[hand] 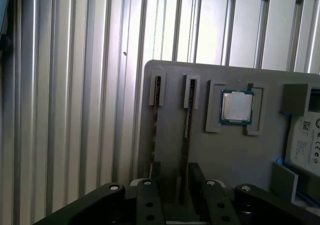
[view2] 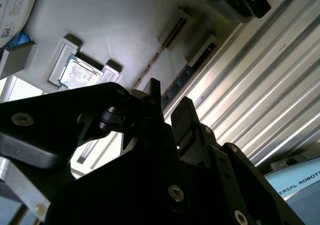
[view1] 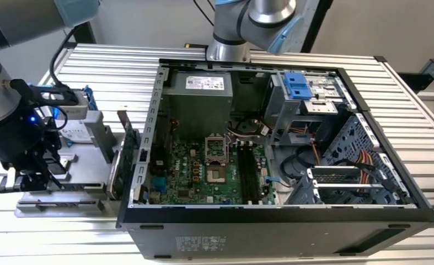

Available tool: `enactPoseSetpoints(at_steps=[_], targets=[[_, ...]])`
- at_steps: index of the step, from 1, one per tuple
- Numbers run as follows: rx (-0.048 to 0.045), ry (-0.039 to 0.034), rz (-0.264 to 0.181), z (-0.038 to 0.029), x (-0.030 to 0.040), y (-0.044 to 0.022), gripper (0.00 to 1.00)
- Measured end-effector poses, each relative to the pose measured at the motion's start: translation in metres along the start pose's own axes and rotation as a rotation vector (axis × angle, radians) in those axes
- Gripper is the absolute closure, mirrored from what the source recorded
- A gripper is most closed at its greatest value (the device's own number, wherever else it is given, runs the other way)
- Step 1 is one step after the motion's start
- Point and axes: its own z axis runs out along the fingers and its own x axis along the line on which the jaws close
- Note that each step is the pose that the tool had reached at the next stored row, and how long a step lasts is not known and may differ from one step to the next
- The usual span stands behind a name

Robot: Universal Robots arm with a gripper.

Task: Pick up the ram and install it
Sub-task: 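Pick up the ram and move it above insertion slot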

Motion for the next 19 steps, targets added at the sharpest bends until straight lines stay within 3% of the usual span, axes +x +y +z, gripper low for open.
enactPoseSetpoints(at_steps=[19], targets=[[-0.0002,0.0001,0.0,0.0054,0.0001,0.0002,0.0]])
